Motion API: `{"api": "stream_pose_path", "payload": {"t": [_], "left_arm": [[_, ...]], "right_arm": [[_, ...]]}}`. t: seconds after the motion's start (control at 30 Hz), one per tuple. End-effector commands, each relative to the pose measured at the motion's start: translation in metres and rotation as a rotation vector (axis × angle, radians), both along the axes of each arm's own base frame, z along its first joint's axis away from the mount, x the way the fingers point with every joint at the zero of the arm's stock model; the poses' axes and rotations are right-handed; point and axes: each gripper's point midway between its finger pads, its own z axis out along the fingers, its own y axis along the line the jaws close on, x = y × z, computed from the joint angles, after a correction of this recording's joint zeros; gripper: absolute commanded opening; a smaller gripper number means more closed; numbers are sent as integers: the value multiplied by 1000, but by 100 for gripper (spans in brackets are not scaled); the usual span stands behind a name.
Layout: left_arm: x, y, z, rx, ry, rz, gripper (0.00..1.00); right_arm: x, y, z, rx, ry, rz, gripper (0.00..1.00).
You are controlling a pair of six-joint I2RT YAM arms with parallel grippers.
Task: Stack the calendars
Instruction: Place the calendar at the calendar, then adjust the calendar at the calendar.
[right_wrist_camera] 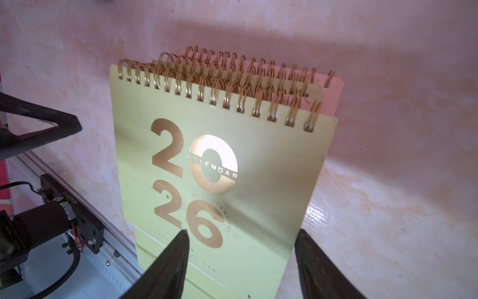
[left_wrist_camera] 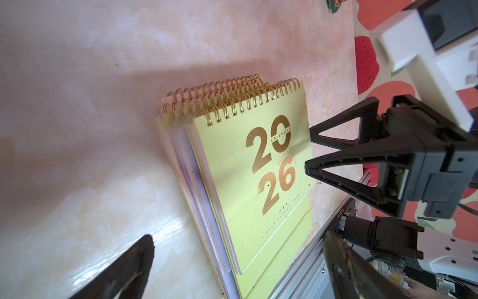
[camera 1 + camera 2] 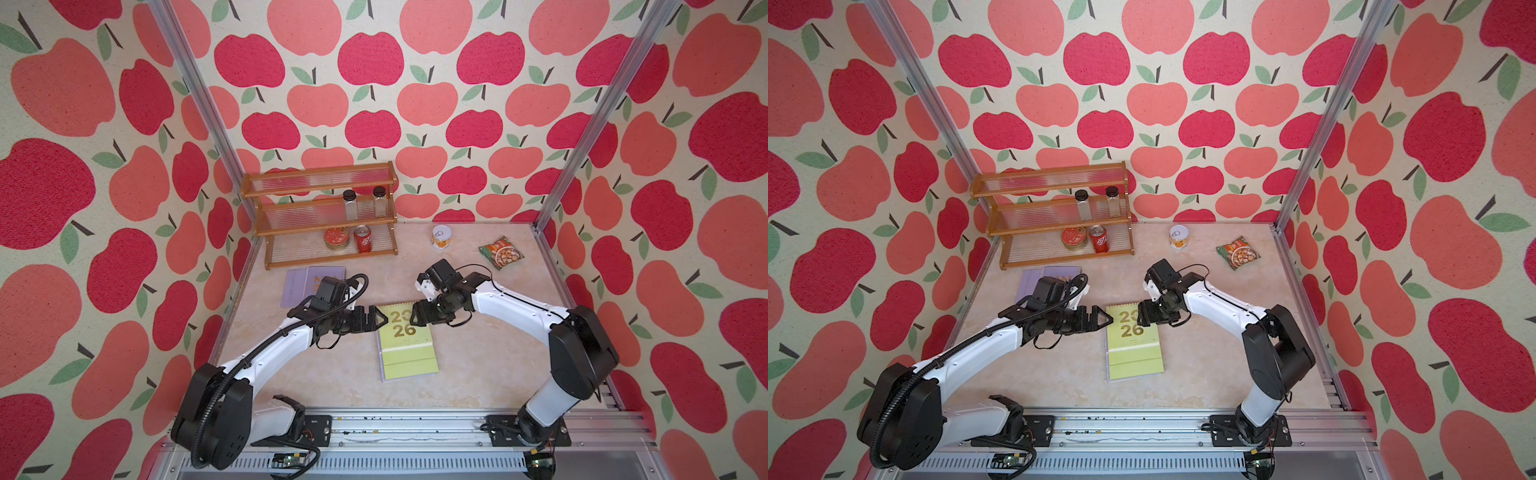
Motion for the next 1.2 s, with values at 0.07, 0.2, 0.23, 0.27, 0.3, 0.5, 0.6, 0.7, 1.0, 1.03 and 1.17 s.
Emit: {"api": "stream_pose_path", "payload": {"t": [0.07, 0.2, 0.23, 0.27, 0.3, 0.5, 0.6, 0.7, 1.0, 1.03, 1.17], "left_arm": [[2, -8, -7, -13, 19, 5, 99], [5, -14, -13, -26, 25, 0, 100], [6, -16, -13, -38, 24, -3, 100], [6, -18, -12, -48, 23, -5, 100], [7, -20, -12, -54, 19, -7, 100], [8, -27, -15, -54, 24, -21, 100], [9, -31, -19, -56, 26, -24, 100], [11, -34, -21, -61, 28, -27, 100], [9, -40, -21, -64, 31, -38, 100], [8, -40, -21, -64, 29, -39, 100], [7, -39, -20, -62, 27, -36, 100]], "right_arm": [[-5, -1, -4, -8, 21, -5, 67], [-6, 0, -4, -6, 23, -2, 67], [-6, 0, -5, -6, 24, -2, 67], [-6, 0, -5, -5, 25, -1, 67], [-7, 0, -6, -6, 26, -1, 67], [-6, 2, -6, 1, 26, 4, 67], [-5, 3, -7, 2, 28, 4, 67], [-5, 4, -7, 4, 25, 6, 67], [-3, 10, -3, 12, 16, 25, 67], [-4, 12, -3, 12, 16, 29, 67], [-4, 13, -3, 9, 13, 35, 67]]}}
